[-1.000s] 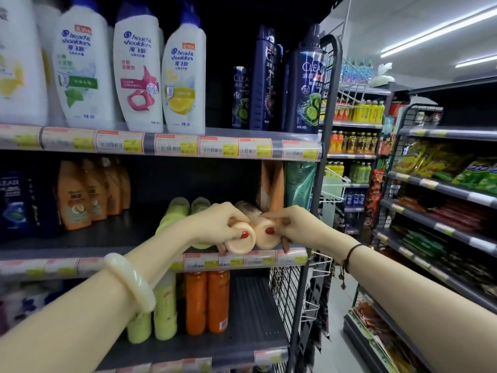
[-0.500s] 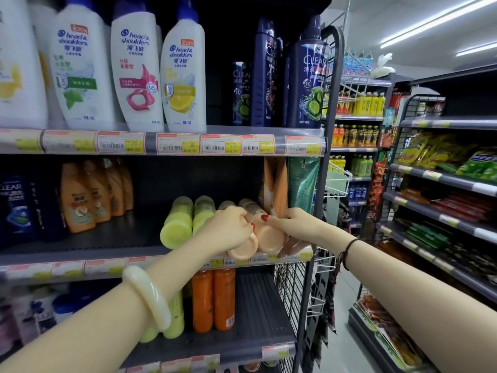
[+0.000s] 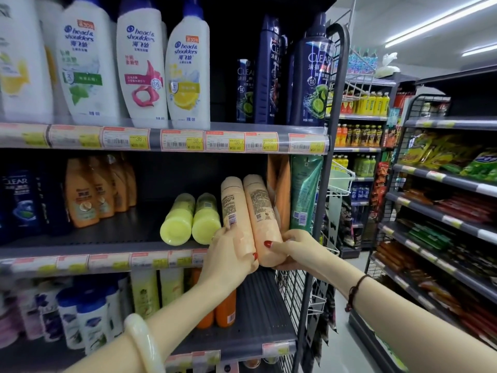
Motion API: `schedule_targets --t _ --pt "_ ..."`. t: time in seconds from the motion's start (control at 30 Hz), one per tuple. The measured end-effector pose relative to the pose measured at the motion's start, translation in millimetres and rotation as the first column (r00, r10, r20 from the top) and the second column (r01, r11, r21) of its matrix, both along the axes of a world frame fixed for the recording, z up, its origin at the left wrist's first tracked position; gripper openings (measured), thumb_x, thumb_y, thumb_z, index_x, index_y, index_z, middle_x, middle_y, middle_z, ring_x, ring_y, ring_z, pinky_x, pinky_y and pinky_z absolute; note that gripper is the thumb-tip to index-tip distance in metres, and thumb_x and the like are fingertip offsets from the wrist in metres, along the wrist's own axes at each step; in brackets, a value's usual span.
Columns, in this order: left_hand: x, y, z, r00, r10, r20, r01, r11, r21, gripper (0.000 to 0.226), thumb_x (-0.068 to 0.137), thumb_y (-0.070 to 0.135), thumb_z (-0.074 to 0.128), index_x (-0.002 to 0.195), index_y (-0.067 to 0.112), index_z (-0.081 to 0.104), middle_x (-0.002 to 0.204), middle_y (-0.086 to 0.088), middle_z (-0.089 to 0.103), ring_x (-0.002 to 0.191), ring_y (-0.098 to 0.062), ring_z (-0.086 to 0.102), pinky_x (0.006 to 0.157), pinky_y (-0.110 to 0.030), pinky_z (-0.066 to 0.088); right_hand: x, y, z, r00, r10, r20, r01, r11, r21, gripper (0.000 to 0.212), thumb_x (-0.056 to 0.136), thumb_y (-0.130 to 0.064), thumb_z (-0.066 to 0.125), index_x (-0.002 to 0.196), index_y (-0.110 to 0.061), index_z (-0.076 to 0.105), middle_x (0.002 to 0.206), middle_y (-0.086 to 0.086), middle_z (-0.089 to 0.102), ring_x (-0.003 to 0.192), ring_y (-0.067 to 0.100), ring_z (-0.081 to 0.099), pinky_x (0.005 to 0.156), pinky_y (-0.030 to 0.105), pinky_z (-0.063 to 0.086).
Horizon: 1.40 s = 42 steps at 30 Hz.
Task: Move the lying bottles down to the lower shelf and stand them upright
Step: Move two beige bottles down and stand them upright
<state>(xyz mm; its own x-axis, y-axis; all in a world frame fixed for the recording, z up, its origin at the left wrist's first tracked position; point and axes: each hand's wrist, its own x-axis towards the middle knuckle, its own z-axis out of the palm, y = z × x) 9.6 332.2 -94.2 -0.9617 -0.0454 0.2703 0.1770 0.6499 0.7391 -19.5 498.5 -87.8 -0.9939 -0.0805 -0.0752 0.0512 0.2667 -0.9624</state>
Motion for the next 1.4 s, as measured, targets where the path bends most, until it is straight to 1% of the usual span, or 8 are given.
schedule_targets --t 0.2,0.37,0.53,0.7,0.8,1.0,1.17,1.4 --pt "-3.0 -0.6 -15.0 0.997 -0.040 0.071 0.031 0.992 0.120 0.086 0.059 0.019 0.076 0.134 0.019 0.034 0.125 -0.005 0.049 0.115 -0.023 0.053 0.097 -0.040 0.049 2.7 -2.0 -15.0 1.000 -0.003 0.013 0.002 1.000 0.018 0.053 0.076 -0.011 0.075 0.118 -0.012 0.043 0.114 0.011 0.061 0.102 0.024 0.065 0.084 0.041 0.059" --pt "-9.8 -4.8 -22.8 0.991 -0.036 0.126 0.003 0.966 0.259 0.076 0.071 0.008 0.075 0.133 0.013 0.030 0.121 -0.006 0.053 0.109 -0.021 0.053 0.088 -0.033 0.046 8.8 -0.4 -25.8 0.997 0.071 0.040 -0.069 0.996 -0.057 0.050 0.078 -0.005 0.071 0.120 -0.017 0.046 0.110 0.008 0.065 0.098 0.024 0.067 0.077 0.040 0.060" --pt "-11.0 -7.5 -22.6 0.989 -0.066 0.130 0.013 0.926 0.378 0.054 0.077 0.016 0.074 0.115 0.018 0.036 0.105 0.002 0.051 0.097 -0.018 0.054 0.080 -0.032 0.045 11.1 -0.6 -28.4 0.998 0.061 0.016 -0.058 0.990 -0.127 0.045 0.082 -0.004 0.067 0.121 -0.011 0.046 0.112 0.006 0.062 0.092 0.020 0.066 0.061 0.031 0.059" --pt "-14.2 -11.0 -27.9 0.985 -0.092 0.148 0.010 0.879 0.477 0.045 0.078 0.019 0.074 0.106 0.014 0.040 0.098 0.001 0.055 0.091 -0.016 0.058 0.079 -0.034 0.050 11.1 2.7 -35.9 0.996 0.090 0.005 -0.088 0.989 -0.116 0.041 0.085 -0.009 0.066 0.119 -0.010 0.043 0.117 0.007 0.060 0.103 0.025 0.064 0.075 0.044 0.059" --pt "-13.8 -14.5 -35.4 0.970 -0.153 0.189 0.035 0.858 0.512 0.051 0.074 0.014 0.077 0.110 0.014 0.042 0.107 -0.001 0.057 0.102 -0.019 0.060 0.089 -0.041 0.053 11.0 4.8 -45.1 0.997 0.077 0.004 -0.075 0.977 -0.199 0.038 0.085 -0.015 0.067 0.117 -0.013 0.045 0.116 0.007 0.061 0.104 0.024 0.064 0.078 0.050 0.058" --pt "-11.4 -17.9 -49.8 0.942 -0.272 0.195 0.148 0.860 0.488 0.062 0.068 0.001 0.078 0.114 0.028 0.047 0.114 0.000 0.064 0.108 -0.018 0.061 0.096 -0.049 0.051 12.9 17.0 -58.7 0.991 0.133 0.020 -0.127 0.976 -0.180 0.048 0.082 -0.002 0.066 0.121 -0.022 0.047 0.112 0.003 0.068 0.099 0.018 0.068 0.071 0.039 0.057" --pt "-6.1 -13.1 -68.9 0.919 -0.361 0.156 0.271 0.869 0.415 0.060 0.069 0.005 0.079 0.100 0.044 0.047 0.100 0.022 0.059 0.094 0.002 0.057 0.079 -0.027 0.055 12.2 27.6 -78.2 0.991 0.130 -0.021 -0.130 0.991 -0.037 0.068 0.074 0.003 0.071 0.129 -0.025 0.043 0.119 0.005 0.066 0.109 0.020 0.064 0.087 0.041 0.056" --pt "-12.4 -5.4 -108.1 0.898 -0.388 0.208 0.295 0.882 0.368 0.070 0.068 0.011 0.081 0.121 0.037 0.044 0.112 0.018 0.060 0.106 -0.001 0.057 0.099 -0.038 0.050 13.8 35.6 -123.8 0.995 0.060 -0.074 -0.056 0.997 0.058 0.063 0.070 -0.003 0.077 0.124 -0.019 0.049 0.118 0.000 0.066 0.109 0.015 0.062 0.097 0.038 0.051"
